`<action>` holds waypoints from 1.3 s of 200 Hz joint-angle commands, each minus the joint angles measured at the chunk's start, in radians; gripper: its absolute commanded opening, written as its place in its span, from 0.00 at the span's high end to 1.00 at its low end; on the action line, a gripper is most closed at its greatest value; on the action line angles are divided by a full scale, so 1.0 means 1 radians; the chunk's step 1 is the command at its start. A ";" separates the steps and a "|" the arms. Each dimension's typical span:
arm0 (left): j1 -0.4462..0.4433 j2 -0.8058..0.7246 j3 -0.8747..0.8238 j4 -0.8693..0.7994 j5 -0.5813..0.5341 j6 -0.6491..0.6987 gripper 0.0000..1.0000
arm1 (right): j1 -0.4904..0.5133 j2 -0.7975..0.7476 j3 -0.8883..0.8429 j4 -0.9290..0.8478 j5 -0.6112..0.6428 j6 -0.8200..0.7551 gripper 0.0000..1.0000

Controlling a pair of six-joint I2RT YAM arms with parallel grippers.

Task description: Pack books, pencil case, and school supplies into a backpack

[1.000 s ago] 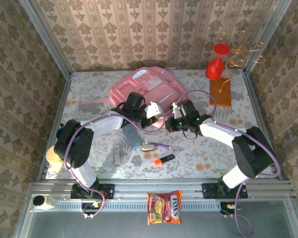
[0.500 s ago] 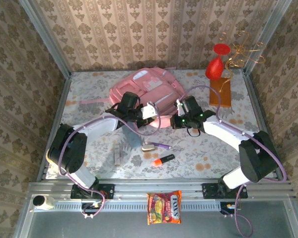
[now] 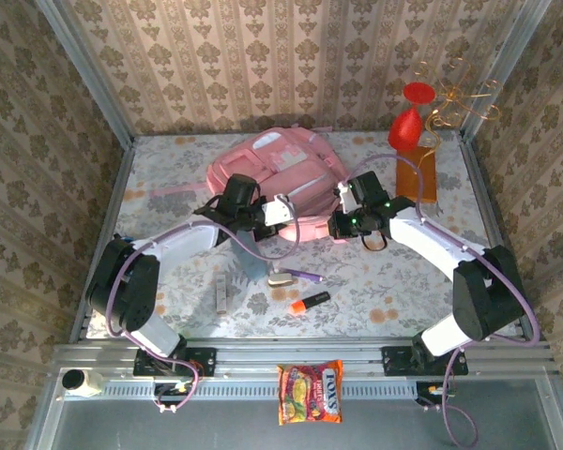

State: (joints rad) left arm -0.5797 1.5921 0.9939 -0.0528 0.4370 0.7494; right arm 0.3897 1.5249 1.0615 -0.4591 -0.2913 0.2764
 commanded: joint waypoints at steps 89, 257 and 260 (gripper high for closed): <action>-0.018 -0.116 -0.079 0.047 -0.101 -0.004 0.36 | 0.049 0.109 0.063 0.108 -0.253 0.031 1.00; -0.048 0.130 0.139 -0.111 -0.054 0.062 0.97 | 0.001 0.050 0.003 0.096 -0.135 0.082 1.00; -0.045 0.126 0.136 -0.112 -0.059 0.062 0.99 | -0.005 0.052 0.002 0.086 -0.125 0.085 1.00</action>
State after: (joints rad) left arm -0.6613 1.7462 1.1347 -0.1261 0.4023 0.7891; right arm 0.4232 1.6218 1.0607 -0.3237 -0.4725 0.3443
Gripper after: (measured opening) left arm 0.063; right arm 0.085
